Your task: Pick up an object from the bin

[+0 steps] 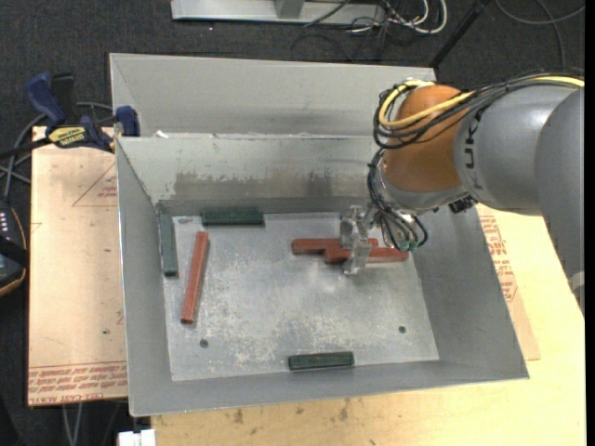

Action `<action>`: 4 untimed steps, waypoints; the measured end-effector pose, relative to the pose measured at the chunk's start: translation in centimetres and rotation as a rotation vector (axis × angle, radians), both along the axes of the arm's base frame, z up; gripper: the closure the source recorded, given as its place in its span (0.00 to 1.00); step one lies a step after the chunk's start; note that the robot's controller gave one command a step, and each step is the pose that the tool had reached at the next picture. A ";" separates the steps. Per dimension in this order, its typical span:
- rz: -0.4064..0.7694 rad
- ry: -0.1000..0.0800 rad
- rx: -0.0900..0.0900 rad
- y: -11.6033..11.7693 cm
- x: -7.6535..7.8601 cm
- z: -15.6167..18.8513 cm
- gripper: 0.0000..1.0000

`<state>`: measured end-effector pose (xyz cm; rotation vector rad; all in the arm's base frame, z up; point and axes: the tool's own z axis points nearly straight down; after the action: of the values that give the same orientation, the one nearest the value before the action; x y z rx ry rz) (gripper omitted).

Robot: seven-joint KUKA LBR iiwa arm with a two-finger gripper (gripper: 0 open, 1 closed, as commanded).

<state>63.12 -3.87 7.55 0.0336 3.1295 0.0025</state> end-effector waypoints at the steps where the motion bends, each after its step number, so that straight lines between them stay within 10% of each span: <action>1: 0.023 0.000 -0.001 1.5 -1.7 13.9 1.00; 2: 0.022 0.008 -0.001 1.4 -1.8 13.4 0.00; 4: -0.045 0.012 0.000 -2.9 2.0 -0.8 0.00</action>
Offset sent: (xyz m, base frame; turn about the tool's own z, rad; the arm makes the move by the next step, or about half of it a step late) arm -0.0190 0.0141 0.1334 -0.0230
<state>65.14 -6.82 6.70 0.1037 3.1398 0.0022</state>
